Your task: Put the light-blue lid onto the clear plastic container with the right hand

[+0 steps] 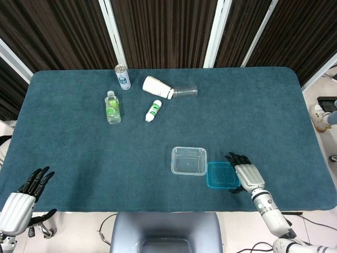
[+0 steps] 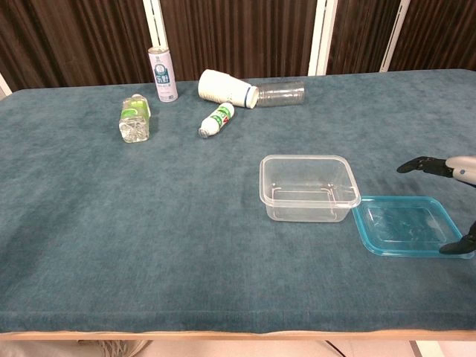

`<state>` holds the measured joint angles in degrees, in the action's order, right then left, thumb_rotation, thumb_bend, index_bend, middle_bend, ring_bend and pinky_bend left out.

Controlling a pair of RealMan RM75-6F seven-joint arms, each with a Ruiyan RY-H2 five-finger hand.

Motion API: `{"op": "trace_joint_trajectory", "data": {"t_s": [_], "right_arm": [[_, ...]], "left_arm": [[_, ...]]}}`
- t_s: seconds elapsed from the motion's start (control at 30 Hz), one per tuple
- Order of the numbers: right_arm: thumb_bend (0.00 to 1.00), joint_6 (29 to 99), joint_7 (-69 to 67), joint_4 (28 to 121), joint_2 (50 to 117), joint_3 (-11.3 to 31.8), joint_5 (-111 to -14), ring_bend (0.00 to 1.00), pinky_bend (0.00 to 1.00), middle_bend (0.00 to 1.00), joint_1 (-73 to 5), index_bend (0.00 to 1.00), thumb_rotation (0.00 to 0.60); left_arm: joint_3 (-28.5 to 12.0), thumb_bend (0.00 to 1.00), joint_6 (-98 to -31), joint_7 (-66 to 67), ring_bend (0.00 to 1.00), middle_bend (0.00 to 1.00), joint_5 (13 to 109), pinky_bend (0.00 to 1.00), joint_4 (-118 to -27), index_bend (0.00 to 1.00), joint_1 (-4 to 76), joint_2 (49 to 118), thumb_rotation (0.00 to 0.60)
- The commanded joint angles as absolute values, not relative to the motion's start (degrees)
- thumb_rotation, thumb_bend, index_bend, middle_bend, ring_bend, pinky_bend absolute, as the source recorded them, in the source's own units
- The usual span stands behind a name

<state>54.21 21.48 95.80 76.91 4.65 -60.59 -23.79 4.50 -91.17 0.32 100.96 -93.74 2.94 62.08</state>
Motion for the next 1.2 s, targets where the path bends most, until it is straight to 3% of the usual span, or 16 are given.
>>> {"op": "trace_joint_trajectory", "data": {"t_s": [0.03,0.5,0.8,0.97,1.2], "right_arm": [[0.12,53.8,22.2,95.5,77.5,4.3,-59.7,0.0,0.14,0.01,-24.5,0.0,0.6],[0.12,53.9,25.6,94.3,80.1,3.9,-55.2,0.03,0.17,0.05,-27.2,0.0,0.6],[0.12,54.0,27.5,93.4,81.6,3.4,-52.4,0.1,0.23,0.11,-28.7,0.03,0.6],[0.13,54.8,27.7,92.9,82.1,3.0,-52.2,0.23,0.35,0.19,-29.0,0.15,0.6],[0.32,57.4,27.0,91.8,83.2,2.7,-54.3,0.52,0.61,0.44,-28.4,0.46,0.6]], "left_arm": [[4.5,0.44,-91.3,0.1,0.0,0.0,100.9,0.37,-93.7,0.09,2.9,62.0,0.6],[4.6,0.44,-91.4,-0.3,0.0,0.0,101.3,0.37,-93.5,0.09,2.9,61.9,0.6],[4.5,0.44,-91.6,-0.8,0.0,0.0,101.2,0.37,-93.5,0.09,2.8,61.8,0.6],[4.5,0.44,-91.6,-1.0,0.0,0.0,101.3,0.37,-93.5,0.09,2.8,61.7,0.6],[4.6,0.44,-91.6,-1.0,0.0,0.0,101.4,0.37,-93.5,0.09,2.8,61.7,0.6]]}}
